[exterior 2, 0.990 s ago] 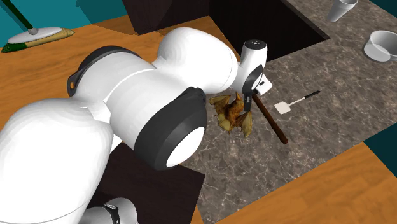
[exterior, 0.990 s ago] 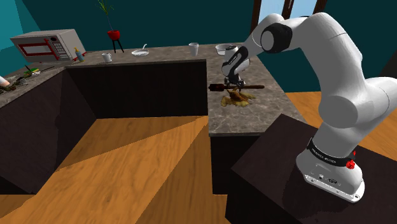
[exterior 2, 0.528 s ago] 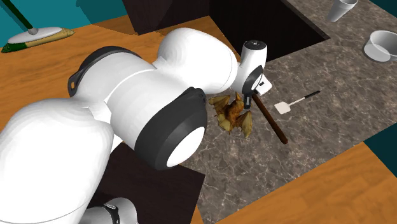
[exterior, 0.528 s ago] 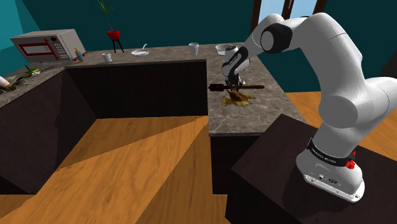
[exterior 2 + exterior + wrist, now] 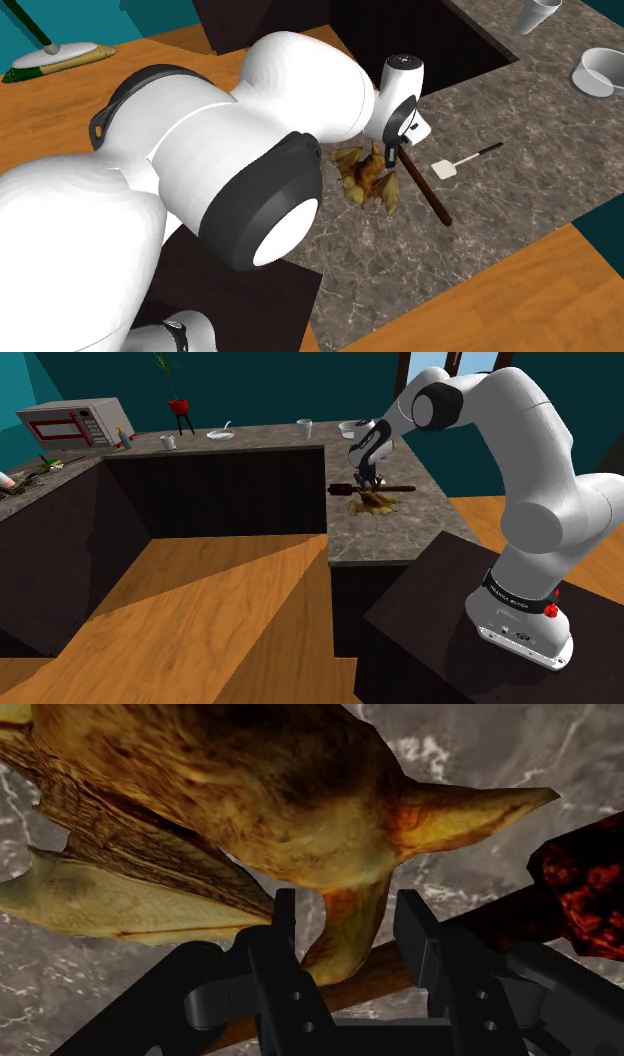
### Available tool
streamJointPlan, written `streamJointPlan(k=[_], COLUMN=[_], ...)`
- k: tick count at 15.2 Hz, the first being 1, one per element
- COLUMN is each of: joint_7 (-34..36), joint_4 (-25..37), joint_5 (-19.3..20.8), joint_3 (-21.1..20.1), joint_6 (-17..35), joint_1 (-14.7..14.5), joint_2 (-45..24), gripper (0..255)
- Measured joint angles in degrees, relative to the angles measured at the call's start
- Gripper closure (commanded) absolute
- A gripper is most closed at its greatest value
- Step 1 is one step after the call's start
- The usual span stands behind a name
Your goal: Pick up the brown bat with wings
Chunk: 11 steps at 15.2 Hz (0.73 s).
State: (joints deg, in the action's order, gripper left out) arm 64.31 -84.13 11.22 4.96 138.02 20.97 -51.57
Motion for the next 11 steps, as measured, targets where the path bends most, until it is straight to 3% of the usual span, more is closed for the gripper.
streamJointPlan(k=[11], joint_7=[-0.97], joint_4=[-1.74], joint_5=[-0.21], joint_3=[-0.16], joint_6=[-4.2], joint_1=[-0.05], joint_2=[6.03], gripper=[255])
